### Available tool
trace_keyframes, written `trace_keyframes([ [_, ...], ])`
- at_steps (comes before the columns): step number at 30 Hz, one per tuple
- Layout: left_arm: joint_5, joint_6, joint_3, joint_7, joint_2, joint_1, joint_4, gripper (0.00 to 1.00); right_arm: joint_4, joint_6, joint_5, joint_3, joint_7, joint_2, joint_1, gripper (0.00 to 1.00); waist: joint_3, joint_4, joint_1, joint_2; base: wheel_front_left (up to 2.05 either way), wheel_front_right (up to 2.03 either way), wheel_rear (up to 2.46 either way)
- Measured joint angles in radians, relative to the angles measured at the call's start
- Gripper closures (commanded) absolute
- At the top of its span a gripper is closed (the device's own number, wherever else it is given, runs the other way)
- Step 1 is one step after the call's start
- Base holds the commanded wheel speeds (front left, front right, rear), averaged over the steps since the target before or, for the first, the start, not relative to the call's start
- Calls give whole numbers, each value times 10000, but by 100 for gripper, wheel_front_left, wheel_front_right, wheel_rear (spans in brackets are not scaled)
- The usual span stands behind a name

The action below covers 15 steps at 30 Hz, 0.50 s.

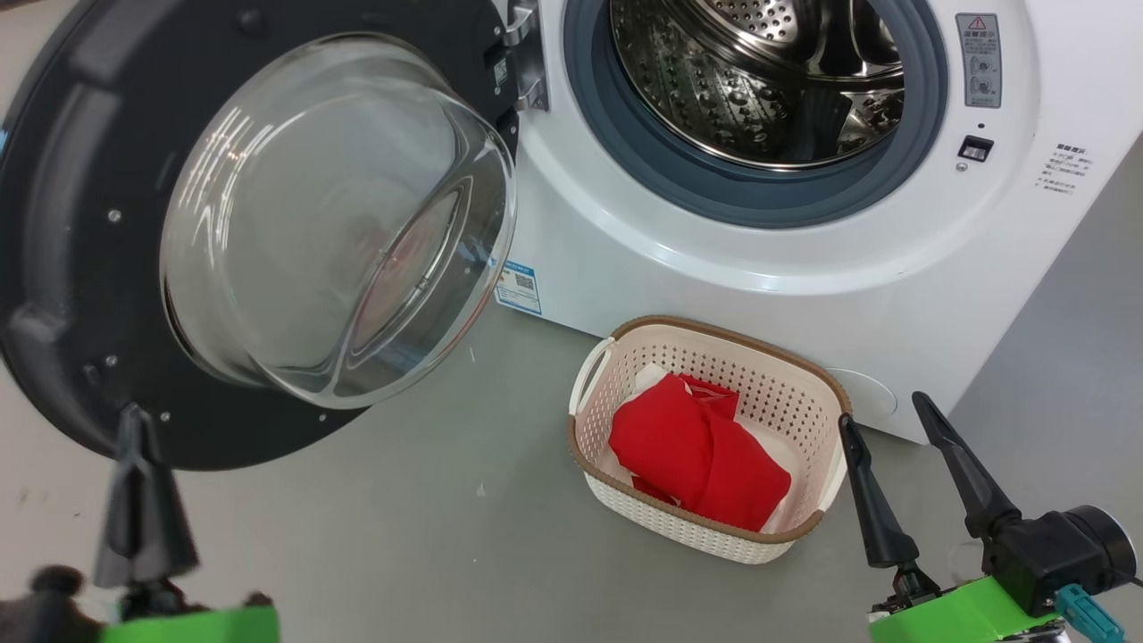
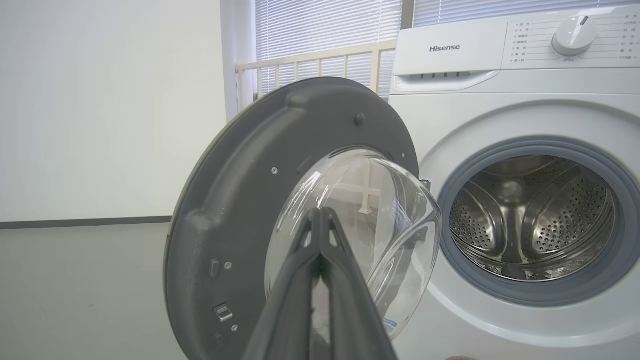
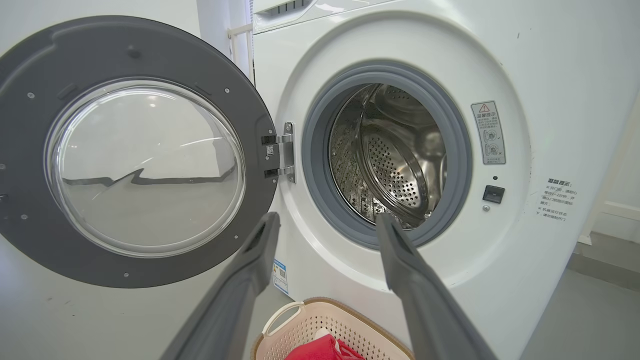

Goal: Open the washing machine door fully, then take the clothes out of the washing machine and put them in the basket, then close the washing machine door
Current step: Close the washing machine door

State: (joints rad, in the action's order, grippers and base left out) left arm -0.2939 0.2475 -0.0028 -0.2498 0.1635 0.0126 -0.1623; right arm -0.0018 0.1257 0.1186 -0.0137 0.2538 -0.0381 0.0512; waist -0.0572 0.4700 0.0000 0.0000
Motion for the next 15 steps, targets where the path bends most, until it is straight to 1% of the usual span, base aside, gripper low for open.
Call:
trace_keyframes([
  [4, -479, -23, 732, -44, 35, -732, -161, 100, 6, 0, 0, 6, -19, -2, 2, 0, 33, -65, 0, 0, 0, 0, 0],
  [6, -627, -257, 1032, -71, 142, -1184, -159, 100, 6, 0, 2, 2, -75, -2, 2, 0, 52, -106, 0, 0, 0, 0, 0],
  [9, -800, -483, 1371, -73, 261, -1784, -90, 100, 2, 0, 0, 4, -86, -2, 2, 0, 61, -182, 0, 0, 0, 0, 0],
  [15, -1425, -917, 2163, -75, 297, -2989, 736, 100, -8, 0, 0, 19, -134, -4, 3, 0, 68, -300, 0, 0, 0, 0, 0],
])
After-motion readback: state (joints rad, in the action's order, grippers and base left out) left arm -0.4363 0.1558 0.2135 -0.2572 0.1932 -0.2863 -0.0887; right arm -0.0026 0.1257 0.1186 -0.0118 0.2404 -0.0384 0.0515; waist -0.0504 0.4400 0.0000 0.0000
